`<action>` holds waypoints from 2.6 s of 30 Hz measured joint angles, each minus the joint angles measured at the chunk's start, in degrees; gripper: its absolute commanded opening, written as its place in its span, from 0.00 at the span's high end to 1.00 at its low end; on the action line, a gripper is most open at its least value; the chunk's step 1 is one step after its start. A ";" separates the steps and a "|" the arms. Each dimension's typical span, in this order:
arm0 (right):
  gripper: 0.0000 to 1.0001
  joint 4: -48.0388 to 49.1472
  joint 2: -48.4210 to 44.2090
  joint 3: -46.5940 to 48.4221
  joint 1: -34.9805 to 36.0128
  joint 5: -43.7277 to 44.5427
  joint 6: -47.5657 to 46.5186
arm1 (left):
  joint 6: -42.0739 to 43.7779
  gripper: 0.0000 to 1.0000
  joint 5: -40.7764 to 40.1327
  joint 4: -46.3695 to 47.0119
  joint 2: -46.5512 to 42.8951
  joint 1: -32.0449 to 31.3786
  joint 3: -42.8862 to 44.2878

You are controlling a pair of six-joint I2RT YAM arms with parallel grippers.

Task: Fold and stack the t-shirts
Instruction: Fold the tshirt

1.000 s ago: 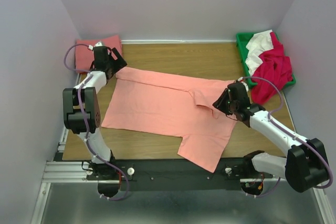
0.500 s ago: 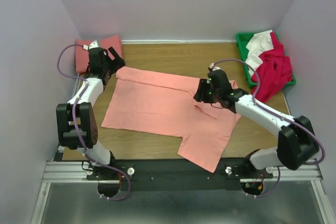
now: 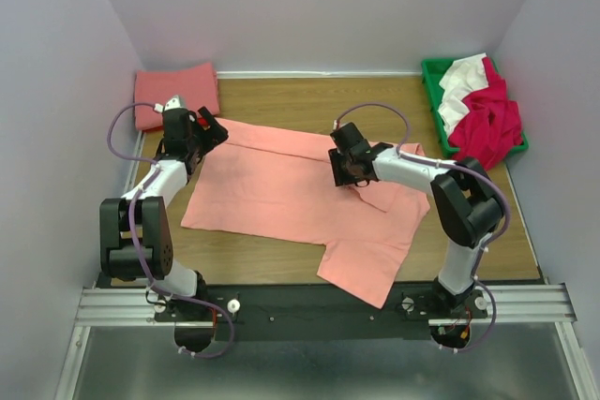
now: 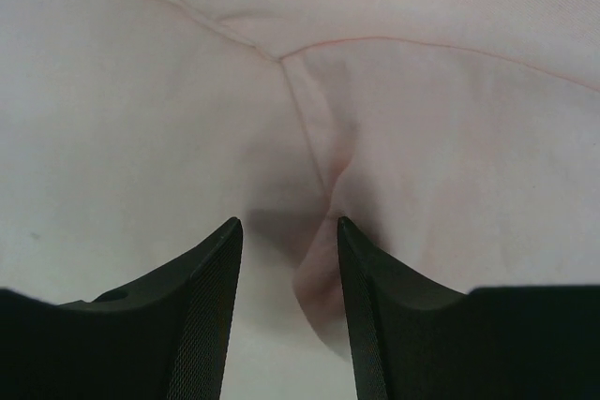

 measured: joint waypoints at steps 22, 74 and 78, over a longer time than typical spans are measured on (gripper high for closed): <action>0.69 -4.72 2.38 2.32 0.09 8.74 3.13 | 0.02 0.02 -0.17 0.72 -0.22 0.00 0.00; 0.04 -9.03 -2.91 3.78 0.07 -7.61 9.07 | 0.02 0.02 -0.24 0.63 -0.28 0.00 0.17; 0.00 -9.11 -3.41 3.78 0.04 -5.31 10.29 | 0.04 0.02 -0.20 0.33 -0.28 0.00 0.96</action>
